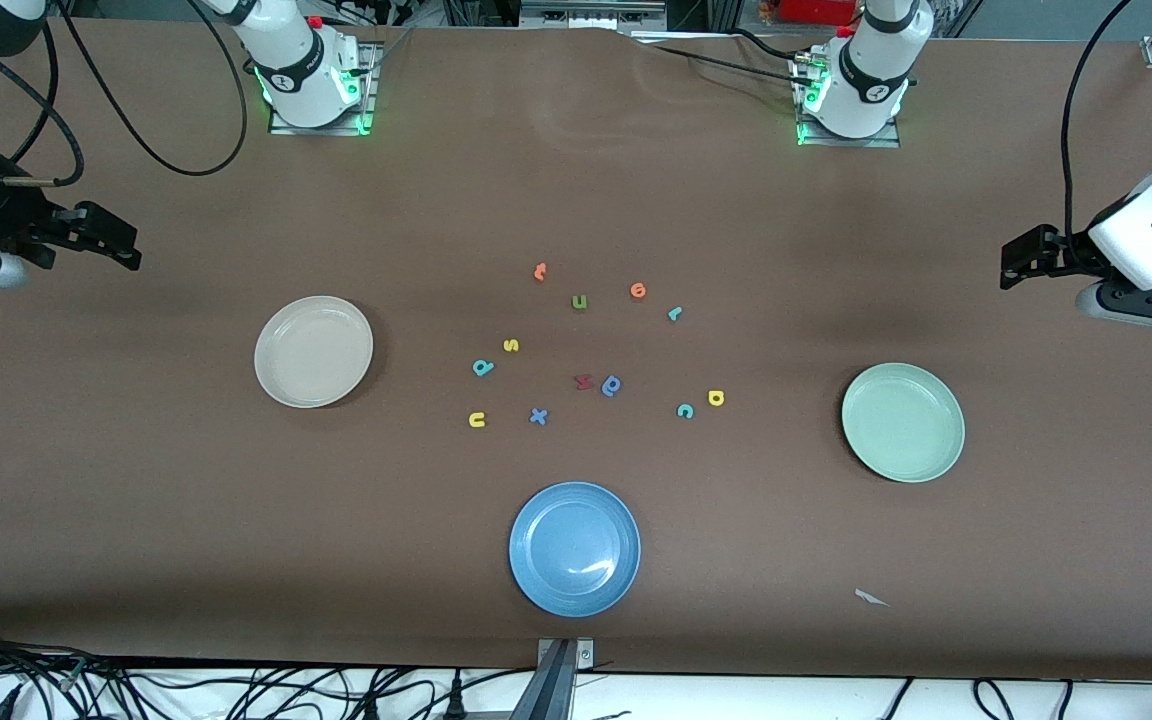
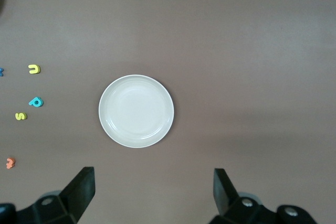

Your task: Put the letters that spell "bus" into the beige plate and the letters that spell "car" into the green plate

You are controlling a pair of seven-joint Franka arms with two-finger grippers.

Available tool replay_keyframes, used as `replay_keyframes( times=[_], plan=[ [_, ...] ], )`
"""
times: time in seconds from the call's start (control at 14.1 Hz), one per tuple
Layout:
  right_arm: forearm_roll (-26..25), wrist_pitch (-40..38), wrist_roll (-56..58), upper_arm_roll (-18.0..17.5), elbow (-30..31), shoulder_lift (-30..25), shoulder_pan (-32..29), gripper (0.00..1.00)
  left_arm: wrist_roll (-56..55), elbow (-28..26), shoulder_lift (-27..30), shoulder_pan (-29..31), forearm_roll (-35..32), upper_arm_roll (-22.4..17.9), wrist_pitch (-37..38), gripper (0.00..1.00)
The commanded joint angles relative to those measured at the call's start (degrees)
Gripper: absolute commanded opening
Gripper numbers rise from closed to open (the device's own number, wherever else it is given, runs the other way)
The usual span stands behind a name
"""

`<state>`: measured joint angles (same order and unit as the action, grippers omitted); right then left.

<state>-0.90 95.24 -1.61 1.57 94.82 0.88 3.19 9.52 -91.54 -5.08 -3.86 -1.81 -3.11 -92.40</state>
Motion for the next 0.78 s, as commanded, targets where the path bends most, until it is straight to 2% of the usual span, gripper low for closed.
replay_keyframes(
  times=[0.0,0.71],
  plan=[
    [-0.33,-0.32,-0.59,0.46,0.02,-0.53,0.59,1.00,0.94,0.49,0.42,-0.01,1.37,-0.32,0.91,1.00],
    [-0.33,-0.23,-0.59,0.46,0.02,-0.53,0.59,1.00,1.11,0.49,0.42,-0.01,1.37,-0.32,0.91,1.00]
  ],
)
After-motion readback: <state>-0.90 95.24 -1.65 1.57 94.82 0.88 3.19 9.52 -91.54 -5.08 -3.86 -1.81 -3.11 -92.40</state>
